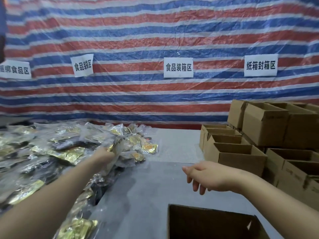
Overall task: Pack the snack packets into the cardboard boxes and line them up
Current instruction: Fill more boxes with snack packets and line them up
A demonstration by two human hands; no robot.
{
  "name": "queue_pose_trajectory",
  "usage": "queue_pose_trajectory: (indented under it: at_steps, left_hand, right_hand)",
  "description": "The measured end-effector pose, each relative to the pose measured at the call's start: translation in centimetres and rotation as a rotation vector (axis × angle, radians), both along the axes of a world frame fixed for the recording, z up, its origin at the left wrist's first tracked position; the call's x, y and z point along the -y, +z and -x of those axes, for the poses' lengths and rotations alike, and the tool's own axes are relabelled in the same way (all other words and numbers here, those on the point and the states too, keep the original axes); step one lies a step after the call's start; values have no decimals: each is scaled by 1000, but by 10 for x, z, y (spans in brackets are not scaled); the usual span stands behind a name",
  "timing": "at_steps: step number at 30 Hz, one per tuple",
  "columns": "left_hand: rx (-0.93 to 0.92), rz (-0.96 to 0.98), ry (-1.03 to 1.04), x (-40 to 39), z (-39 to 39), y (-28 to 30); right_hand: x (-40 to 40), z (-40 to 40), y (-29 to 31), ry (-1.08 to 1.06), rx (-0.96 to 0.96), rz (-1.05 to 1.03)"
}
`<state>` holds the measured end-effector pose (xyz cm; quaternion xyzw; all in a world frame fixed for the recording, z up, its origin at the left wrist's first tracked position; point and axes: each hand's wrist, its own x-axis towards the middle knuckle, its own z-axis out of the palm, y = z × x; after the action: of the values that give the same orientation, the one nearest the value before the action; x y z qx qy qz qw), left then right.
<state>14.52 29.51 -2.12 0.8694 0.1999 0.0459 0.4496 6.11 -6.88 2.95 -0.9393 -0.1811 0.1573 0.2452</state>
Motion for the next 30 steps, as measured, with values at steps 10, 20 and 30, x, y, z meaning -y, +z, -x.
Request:
queue_pose_trajectory:
  at_steps: [10, 20, 30]
  left_hand:
    - [120, 113, 34, 10, 42, 34]
    - [296, 334, -263, 87, 84, 79]
    - [339, 822, -551, 204, 112, 88]
  right_hand:
    - [-15, 12, 5, 16, 14, -82]
    - [-37, 3, 10, -205, -182, -712]
    - [-29, 9, 23, -170, -335, -1364]
